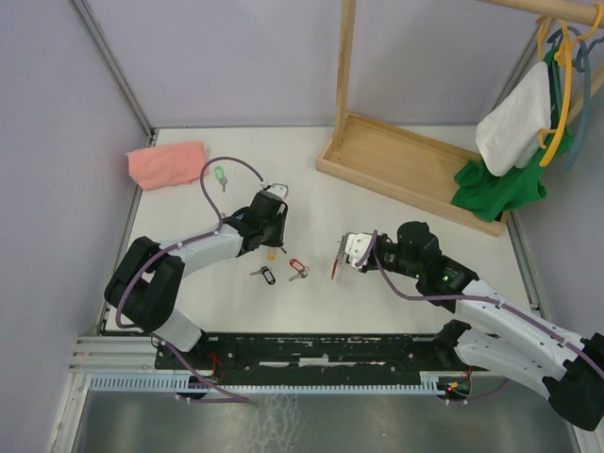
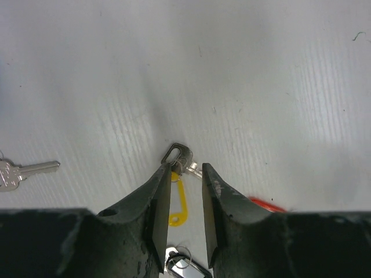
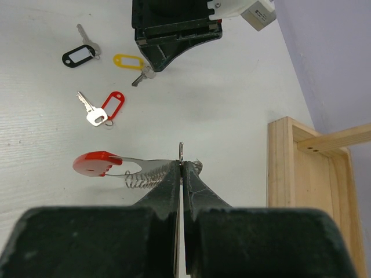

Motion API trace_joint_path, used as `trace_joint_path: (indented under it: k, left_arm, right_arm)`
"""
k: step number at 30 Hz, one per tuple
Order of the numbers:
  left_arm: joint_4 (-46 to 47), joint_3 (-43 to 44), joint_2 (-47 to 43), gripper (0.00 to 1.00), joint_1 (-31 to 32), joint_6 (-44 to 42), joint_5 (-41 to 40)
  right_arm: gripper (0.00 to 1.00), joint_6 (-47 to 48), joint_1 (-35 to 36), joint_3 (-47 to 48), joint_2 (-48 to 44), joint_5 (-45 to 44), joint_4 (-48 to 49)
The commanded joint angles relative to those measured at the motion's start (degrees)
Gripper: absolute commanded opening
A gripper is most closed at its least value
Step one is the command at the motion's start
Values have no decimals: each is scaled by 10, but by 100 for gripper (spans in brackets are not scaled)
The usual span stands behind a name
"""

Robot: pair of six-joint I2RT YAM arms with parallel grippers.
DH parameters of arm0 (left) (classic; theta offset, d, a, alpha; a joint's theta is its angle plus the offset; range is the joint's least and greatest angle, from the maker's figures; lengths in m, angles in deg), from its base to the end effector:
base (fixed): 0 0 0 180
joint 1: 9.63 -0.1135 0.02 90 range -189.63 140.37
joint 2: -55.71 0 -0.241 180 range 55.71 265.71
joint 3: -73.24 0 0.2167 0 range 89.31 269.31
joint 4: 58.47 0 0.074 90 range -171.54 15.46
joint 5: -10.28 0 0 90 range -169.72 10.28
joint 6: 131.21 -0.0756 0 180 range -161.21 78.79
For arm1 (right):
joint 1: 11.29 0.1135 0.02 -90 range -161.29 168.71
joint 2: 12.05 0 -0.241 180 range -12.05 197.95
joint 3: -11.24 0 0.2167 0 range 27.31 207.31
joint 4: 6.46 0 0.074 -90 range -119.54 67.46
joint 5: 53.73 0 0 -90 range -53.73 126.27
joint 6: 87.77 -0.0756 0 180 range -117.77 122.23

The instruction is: Put the keys on the keyring

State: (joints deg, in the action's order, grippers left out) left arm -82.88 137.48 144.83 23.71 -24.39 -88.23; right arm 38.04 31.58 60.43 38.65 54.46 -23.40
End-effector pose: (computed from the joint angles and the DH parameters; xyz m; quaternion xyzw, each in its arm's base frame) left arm 0.2651 -0.1610 0.1505 0.1088 0.9290 -0.0840 0.3437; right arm 0.1469 0.1685 0.2481 -0.5793 0.5610 0.1635 0.5683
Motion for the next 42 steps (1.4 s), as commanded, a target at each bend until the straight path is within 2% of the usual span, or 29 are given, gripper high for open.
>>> trace_joint_path:
  k: [1,6,19,30,42]
  left_arm:
    - [-42,36,19,35,19,-26,-17]
    - [-71,59,45,33,29,-39,-48]
    - [-80,74,65,28,33,-49,-84]
    - [-86,76,70,16,31,-42,-103]
    - [-112,91,67,28,20,-57,-102]
  right_arm:
    - [1,-7,0,8,-6,13,33]
    - [1,-7,0,8,-7,14,31]
    - [1,-7,-1,8,-8,18,31]
    - [1,-7,0,9,-10,19,28]
    - [1,-8,-1,10,-10,24,27]
